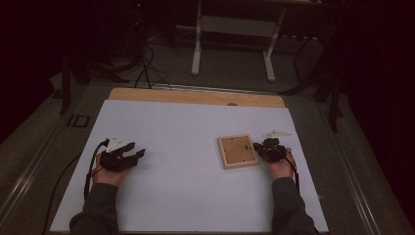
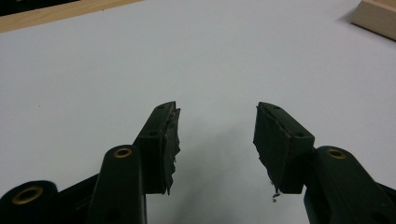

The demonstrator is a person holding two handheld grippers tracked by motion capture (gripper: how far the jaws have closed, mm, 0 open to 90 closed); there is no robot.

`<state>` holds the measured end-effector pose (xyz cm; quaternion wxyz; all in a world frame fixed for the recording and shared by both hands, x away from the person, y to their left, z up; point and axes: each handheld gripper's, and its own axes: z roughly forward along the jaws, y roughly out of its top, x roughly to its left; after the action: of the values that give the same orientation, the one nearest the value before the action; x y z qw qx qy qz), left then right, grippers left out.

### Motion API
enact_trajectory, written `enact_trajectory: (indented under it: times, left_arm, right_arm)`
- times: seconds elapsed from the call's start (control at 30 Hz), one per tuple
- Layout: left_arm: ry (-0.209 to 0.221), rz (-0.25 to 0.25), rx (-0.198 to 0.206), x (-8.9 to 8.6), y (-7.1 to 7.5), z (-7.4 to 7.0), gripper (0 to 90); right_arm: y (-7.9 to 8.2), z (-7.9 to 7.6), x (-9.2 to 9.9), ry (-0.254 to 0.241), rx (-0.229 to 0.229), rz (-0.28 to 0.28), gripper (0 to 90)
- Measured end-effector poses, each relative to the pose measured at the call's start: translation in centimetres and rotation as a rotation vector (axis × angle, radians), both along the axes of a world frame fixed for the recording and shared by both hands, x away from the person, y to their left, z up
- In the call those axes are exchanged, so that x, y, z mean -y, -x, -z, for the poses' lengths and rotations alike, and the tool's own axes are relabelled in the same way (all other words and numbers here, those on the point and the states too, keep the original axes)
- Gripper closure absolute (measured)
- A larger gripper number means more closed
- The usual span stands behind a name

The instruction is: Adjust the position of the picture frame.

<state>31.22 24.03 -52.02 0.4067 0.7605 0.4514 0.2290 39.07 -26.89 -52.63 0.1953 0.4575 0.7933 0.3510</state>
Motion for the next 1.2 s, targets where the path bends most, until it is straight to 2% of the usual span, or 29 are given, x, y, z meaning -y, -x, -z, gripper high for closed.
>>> enact_trajectory:
  times: [1.2]
  left_arm:
    - [-0.008, 0.001, -0.005, 0.07, -0.08, 0.01, 49.8]
  right_arm:
    - [0.69, 0.09, -0.86, -0.017, -0.007, -0.038, 89.9]
